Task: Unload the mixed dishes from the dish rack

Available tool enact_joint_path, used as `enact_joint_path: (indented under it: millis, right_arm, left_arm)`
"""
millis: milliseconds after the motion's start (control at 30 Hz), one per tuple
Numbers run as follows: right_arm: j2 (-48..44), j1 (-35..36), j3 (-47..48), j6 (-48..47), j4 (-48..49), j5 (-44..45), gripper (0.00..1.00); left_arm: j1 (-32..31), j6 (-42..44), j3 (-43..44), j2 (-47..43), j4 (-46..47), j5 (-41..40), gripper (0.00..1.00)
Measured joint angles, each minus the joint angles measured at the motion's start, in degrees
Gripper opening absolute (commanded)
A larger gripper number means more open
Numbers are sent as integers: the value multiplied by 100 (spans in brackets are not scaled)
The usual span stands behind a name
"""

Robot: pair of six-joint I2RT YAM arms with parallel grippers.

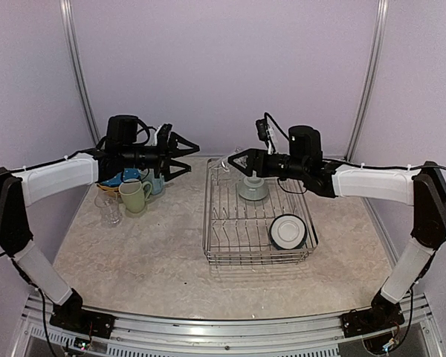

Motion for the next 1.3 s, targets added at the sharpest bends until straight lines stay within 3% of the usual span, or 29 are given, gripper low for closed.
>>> enact_joint_path:
  millis: [167,433,833,1100,1300]
  right_arm:
    - [-4,-22,-302,640,855,-531,14]
    - [24,-26,-407,1200,1648,-944,12]
    - [433,-48,-570,1692,2229,-1217,12]
    - [433,-70,-608,1926,2391,-1357,29]
    - [433,-70,-608,2033,2487,-1412,64]
  left_arm:
    - [-98,-968,-105,608,1670,957,81]
    - [-409,-2387,-140,1528,3775,1670,72]
    - [-612,-4271,-66,2435,6502,1897,30]
    - [-608,-4540,-35,2511,7156,1899,0]
    - [-605,-4492,2,2511,7346,1902,0]
